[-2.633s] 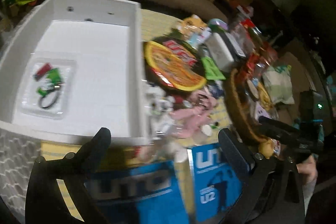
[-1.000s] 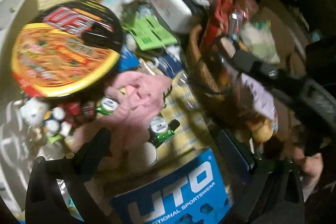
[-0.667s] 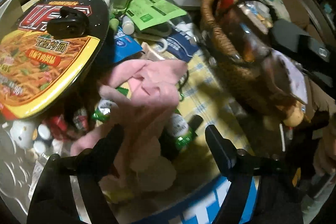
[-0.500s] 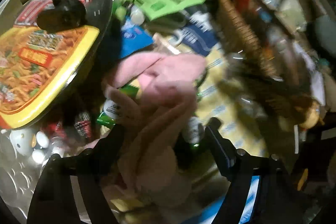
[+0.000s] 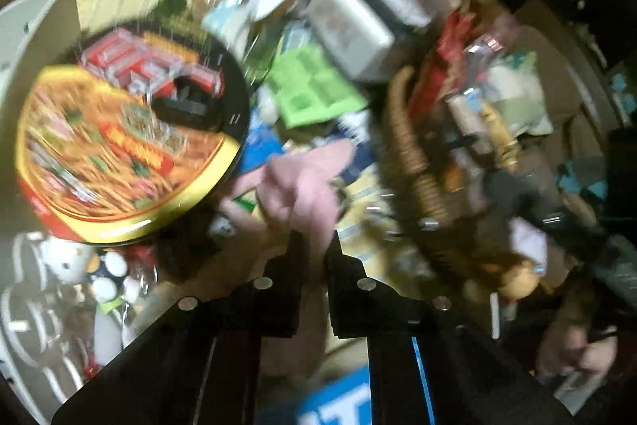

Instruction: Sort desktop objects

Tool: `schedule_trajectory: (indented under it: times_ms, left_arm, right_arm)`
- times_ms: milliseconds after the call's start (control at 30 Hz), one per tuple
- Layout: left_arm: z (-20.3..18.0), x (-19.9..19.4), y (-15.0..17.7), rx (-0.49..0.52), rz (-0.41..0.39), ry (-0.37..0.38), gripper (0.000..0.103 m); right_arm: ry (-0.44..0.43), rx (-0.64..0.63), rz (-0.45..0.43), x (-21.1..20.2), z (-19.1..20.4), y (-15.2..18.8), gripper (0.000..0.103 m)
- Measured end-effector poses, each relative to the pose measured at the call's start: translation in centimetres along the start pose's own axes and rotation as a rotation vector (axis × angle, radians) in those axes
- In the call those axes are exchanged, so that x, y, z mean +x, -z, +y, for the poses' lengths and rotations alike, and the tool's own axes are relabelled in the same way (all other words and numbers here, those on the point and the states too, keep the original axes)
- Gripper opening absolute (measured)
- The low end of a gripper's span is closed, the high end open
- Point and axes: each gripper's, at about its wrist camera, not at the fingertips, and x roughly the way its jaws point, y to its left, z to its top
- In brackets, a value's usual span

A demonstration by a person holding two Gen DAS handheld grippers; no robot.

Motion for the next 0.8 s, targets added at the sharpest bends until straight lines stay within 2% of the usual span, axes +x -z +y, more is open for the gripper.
schedule_trajectory:
  times_ms: [167,333,500,667,800]
  left_arm:
    - [-1.6,-4.4,-1.0,0.008,-0.075,0.048,0.009]
    - [-1.6,-7.7,-1.8,-0.028,-0.125,0.109,0.009]
    - [-2.2,-13.6,-2.5,-0.026,-0.198,0.15,0.009]
    - [-1.6,-20.9,-3.3,-0.022,-0.287,0.151,0.009]
    - [0.4,-26.4,-3.2,-0.026,-0.341,0.095,0.009]
  right_arm:
    - [-0.01,-0.03,-0.01,-0.6,1.3,-0.1,0.009]
    - [-0.012,-0.063,-0.027,-1.7,3.0,-0.2,0.009]
    - [-0.024,-0.1,-0.074,-4.5,5.3,-0.8,0.009]
    - [-0.047,-0.15,-0.088,-7.0,9.4,-1.9,0.009]
    - [-0.082,-0.206,-0.078,-8.1,14.0,-2.6,0.009]
